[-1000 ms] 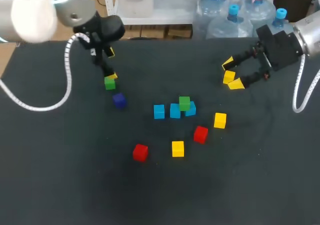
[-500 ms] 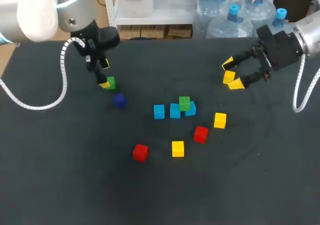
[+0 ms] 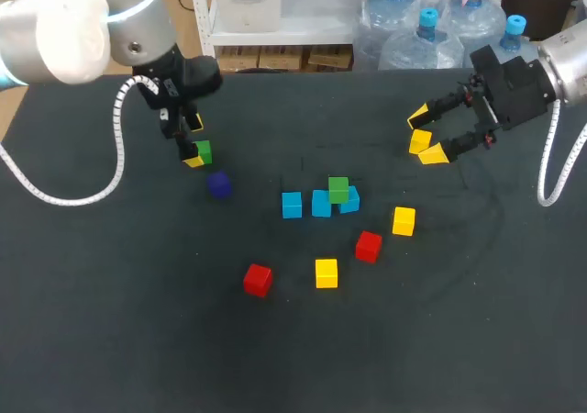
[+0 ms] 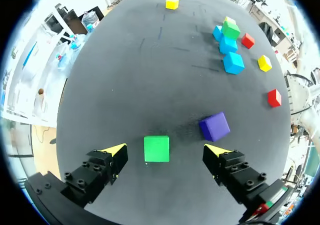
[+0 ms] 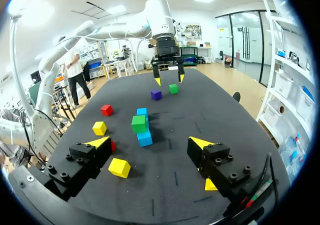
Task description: Place the blue cubes, place green cubes on the blue cubes, place the yellow cubes on the green cubes, then place the red cubes on the yellow cubes, and place purple cube on the red cubes.
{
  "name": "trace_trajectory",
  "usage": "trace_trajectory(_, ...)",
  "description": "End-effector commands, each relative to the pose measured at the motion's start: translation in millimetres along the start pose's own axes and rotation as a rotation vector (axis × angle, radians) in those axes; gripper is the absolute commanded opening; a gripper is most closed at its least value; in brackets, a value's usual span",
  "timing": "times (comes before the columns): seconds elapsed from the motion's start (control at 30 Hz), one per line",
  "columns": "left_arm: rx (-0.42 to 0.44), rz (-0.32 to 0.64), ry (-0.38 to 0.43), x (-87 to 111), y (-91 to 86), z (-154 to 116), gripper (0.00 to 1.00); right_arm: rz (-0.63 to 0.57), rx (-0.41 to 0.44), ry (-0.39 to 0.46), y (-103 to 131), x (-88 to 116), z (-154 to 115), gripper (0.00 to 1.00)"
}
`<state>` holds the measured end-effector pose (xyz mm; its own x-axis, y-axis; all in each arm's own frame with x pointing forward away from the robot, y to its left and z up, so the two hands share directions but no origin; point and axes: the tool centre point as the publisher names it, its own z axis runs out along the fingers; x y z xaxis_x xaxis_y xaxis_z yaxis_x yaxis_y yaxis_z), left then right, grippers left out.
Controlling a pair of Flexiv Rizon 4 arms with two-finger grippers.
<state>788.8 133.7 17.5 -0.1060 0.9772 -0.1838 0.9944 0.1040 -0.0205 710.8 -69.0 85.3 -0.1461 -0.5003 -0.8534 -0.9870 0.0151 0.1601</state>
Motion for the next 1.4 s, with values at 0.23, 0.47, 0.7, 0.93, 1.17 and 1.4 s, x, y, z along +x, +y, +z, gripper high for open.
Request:
trace_trajectory(0.23,0.021,0.006,0.105,-11.1,11.9,6,1.00,-0.001,0.000,-0.001,0,0,0,1.00)
trace_trajectory(0.47,0.038,-0.022,0.136,-6.2,7.8,12,1.00,-0.001,0.000,-0.001,0,0,0,1.00)
trace_trajectory(0.7,0.034,-0.045,0.165,-2.4,3.7,14,1.00,-0.001,0.000,-0.001,0,0,0,1.00)
trace_trajectory(0.93,0.037,-0.052,0.171,-1.1,1.3,17,1.00,-0.001,0.000,-0.001,0,0,0,1.00)
trace_trajectory(1.17,0.046,-0.055,0.172,-0.5,-0.3,21,1.00,-0.001,0.000,-0.001,0,0,0,1.00)
trace_trajectory(1.4,0.045,-0.048,0.185,-1.5,-1.6,21,1.00,-0.001,0.000,-0.001,0,0,0,1.00)
